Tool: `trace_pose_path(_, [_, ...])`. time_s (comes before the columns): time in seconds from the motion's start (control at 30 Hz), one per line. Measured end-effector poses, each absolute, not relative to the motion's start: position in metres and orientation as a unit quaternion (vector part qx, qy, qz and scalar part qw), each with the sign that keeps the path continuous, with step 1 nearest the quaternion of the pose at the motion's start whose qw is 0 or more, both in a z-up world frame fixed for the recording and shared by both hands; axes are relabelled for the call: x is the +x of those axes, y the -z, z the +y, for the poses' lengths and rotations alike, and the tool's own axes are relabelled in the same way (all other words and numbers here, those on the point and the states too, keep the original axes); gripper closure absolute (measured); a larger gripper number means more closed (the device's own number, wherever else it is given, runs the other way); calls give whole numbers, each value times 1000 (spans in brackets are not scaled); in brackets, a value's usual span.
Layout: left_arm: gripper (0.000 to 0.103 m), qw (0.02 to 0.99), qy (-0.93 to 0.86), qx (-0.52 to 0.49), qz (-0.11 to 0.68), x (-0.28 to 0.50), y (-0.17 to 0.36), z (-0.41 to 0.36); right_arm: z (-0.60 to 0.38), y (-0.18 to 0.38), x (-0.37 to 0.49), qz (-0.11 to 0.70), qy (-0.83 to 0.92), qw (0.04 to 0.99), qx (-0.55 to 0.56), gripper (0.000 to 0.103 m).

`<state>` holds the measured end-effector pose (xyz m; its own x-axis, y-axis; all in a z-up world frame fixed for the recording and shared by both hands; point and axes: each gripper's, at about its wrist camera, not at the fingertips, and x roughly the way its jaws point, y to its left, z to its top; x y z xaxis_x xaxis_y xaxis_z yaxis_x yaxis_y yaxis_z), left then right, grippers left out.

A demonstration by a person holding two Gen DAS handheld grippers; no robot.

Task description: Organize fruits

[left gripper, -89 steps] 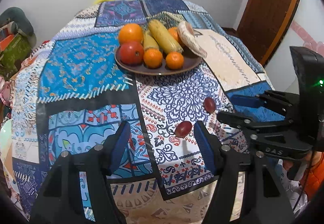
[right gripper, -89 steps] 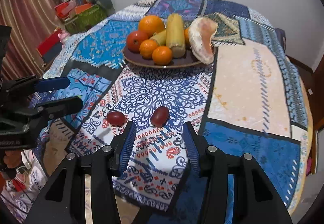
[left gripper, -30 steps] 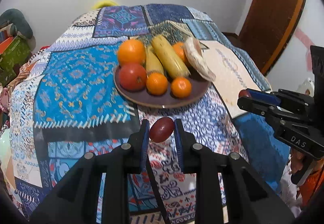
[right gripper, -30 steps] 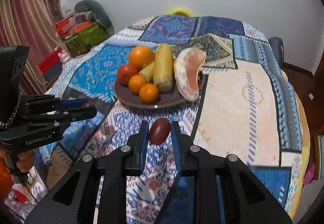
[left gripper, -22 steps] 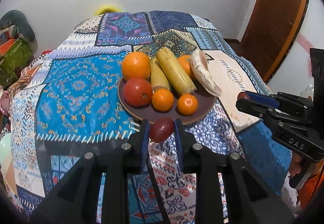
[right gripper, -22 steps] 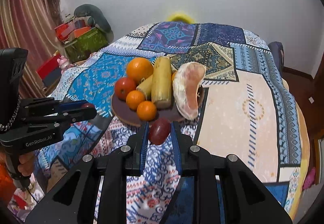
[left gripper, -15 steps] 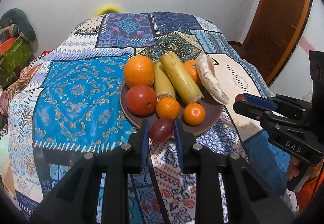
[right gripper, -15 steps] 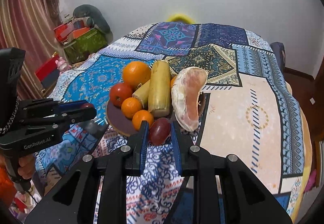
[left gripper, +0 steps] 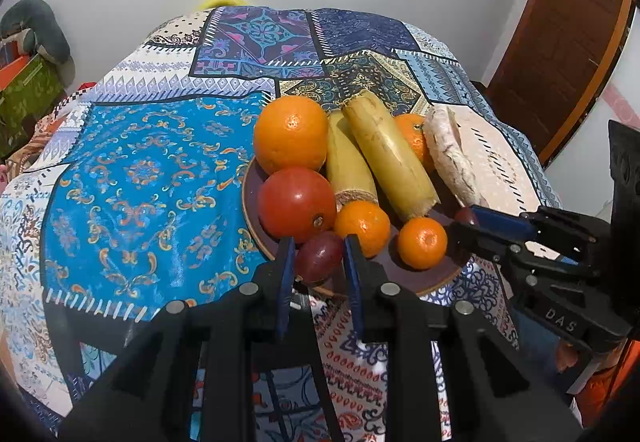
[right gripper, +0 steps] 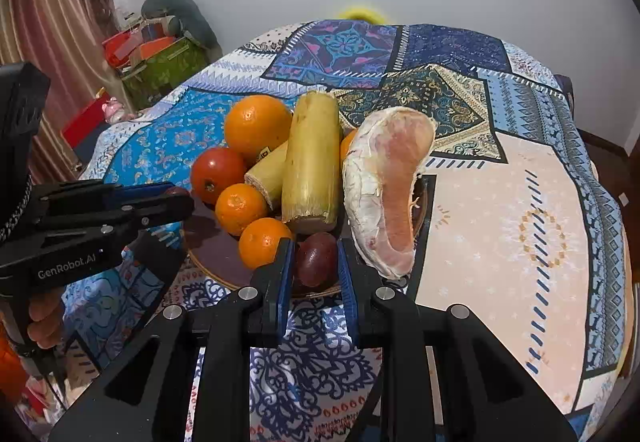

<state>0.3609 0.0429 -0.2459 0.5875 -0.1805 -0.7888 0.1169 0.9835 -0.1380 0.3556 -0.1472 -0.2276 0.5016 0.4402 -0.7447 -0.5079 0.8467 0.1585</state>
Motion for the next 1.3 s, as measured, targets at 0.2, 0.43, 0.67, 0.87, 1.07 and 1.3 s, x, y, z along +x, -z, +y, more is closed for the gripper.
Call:
trace_pose_path(0.2, [79,888,89,-38,450,367,253,41,-147,232,360,421,-271,865,-41,83])
trace_pose_path(0.43, [79,884,82,-43,459,365,255,42,-147,234,362,425,-267,864,-42,82])
trace_pose_path(0.67, [61,894,86,-39,438,350,238,39,-150,226,357,428,-266,863,-35,75])
trace_pose_path(0.87, [60,916,78,-20,394,323,198,36,-161,201,341,410,-260,874,-27,75])
trace_pose_path(1.07, [60,949,60,-9,310,271,130,36,-181,145,308,348,-248,904,-9,75])
trace_pose_path(1.3, [59,977,47,3,209,185,57,33,-194,65,239,247,-256,935,-4,75])
